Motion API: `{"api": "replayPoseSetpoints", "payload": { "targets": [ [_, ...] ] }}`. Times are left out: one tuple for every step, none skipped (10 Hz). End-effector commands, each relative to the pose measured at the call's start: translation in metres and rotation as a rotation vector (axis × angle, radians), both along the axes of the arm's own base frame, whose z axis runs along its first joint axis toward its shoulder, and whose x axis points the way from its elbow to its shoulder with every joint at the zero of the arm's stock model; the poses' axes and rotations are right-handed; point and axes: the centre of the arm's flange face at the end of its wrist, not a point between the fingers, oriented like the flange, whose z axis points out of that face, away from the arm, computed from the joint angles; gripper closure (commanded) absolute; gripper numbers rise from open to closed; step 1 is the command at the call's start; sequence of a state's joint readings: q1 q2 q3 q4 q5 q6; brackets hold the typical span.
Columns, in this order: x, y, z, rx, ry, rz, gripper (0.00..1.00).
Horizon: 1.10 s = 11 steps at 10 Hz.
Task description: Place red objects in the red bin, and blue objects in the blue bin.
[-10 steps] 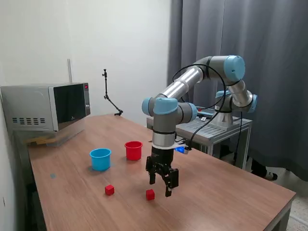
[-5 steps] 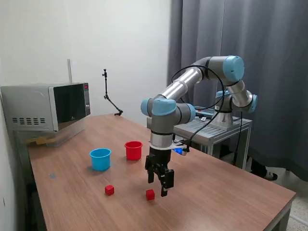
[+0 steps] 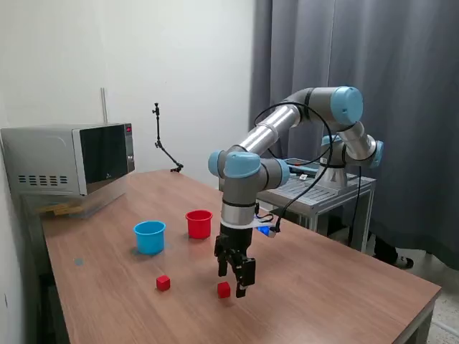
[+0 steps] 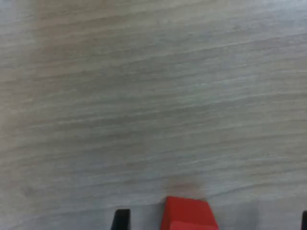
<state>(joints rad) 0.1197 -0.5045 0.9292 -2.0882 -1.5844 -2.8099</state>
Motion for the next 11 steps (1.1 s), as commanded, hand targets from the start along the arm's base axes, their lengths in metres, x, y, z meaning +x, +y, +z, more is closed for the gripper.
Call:
{"api": "replayPoseSetpoints", "payload": {
  "targets": [
    [-0.0021,-0.0002,-0.0028,0.0,0.001,0.003,0.0],
    [-0.0018,0.0002,-0.0035,0.004,0.0,0.003,0.0],
    [-0.0019,0.0009,-0.0035,0.011,0.001,0.001,0.0],
    [-0.0024,0.0022,-0.0027,0.024,0.004,0.0,0.0],
    [-0.0021,0.0024,-0.0034,0.026,0.002,-0.001,0.0],
    [-0.0011,0.0024,-0.005,0.025,-0.002,0.0,0.0],
    [-0.0019,0.0036,-0.0043,0.025,-0.001,-0.002,0.0],
    [-0.0022,0.0048,-0.0043,0.025,-0.001,-0.003,0.0],
    [-0.0022,0.006,-0.005,0.024,-0.003,-0.005,0.0],
    [-0.0025,0.006,-0.0043,0.024,-0.001,-0.005,0.0],
    [-0.0022,0.006,-0.005,0.024,-0.003,-0.005,0.0]
  ]
}}
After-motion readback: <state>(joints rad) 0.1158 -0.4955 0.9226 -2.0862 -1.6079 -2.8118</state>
